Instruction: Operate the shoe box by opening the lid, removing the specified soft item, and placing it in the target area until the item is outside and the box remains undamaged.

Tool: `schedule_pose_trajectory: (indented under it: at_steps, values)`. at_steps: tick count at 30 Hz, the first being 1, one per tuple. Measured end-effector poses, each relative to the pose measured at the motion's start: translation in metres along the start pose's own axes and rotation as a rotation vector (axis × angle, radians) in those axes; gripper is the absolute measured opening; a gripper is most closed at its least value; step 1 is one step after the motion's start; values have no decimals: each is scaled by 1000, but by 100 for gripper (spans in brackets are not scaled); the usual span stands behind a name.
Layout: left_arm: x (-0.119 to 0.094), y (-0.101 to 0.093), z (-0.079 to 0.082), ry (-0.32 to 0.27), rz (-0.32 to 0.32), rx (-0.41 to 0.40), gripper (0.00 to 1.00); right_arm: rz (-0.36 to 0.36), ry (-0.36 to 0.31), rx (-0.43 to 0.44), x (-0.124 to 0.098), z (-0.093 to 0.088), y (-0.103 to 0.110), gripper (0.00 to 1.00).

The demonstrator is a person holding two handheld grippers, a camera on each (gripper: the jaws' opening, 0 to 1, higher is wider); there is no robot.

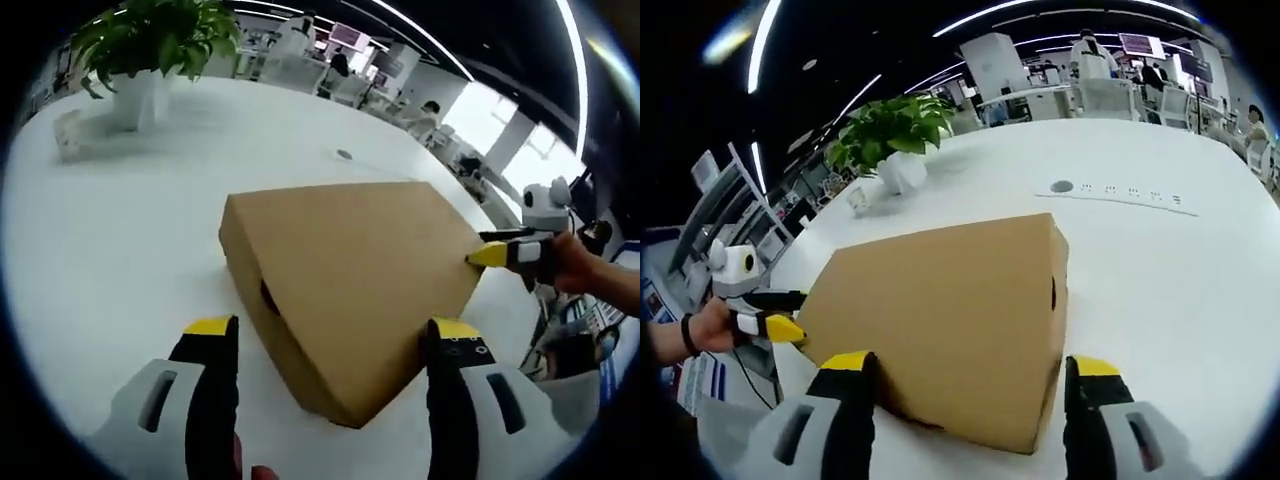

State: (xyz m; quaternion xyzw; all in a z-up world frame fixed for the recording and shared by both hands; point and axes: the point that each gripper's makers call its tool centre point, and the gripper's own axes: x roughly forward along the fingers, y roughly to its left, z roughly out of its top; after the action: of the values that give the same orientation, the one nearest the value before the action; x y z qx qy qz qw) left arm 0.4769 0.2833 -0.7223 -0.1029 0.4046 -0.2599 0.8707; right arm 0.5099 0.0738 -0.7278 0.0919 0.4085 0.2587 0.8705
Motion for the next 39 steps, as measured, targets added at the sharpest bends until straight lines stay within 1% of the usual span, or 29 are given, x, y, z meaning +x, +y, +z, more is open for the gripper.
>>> schedule_pose_trajectory:
  at_steps: [1, 2, 3, 4, 5, 6, 13, 23, 29, 36, 39]
  values:
    - [2, -2, 1, -10, -13, -25, 76, -2, -1, 1, 1, 0, 0, 77]
    - [4, -3, 0, -4, -26, -52, 76, 2, -5, 7, 1, 0, 2, 77]
    - [4, -3, 0, -4, -29, -55, 75, 18, -9, 14, 2, -1, 6, 76]
    - [6, -4, -1, -5, -40, -62, 73, 2, -12, 9, 3, -2, 4, 76]
    - [7, -7, -1, -5, -54, -71, 72, 6, -20, 20, 3, -2, 5, 76]
    - [8, -6, -1, -11, -43, -76, 73, 5, -23, 21, 3, -2, 5, 76]
    - [8, -6, -1, -8, -52, -71, 72, -12, -56, 25, 5, -2, 4, 75]
    - [5, -7, -4, 28, -88, -38, 71, -47, -49, 62, -5, -14, 11, 74]
    - [0, -8, -8, 65, -116, -1, 70, -83, -58, 99, -13, -27, 21, 74]
    - [-10, -5, -15, 122, -156, 43, 70, -121, -71, 139, -20, -44, 37, 74]
    - [-15, -5, -19, 135, -168, 58, 70, -132, -76, 152, -23, -51, 42, 73]
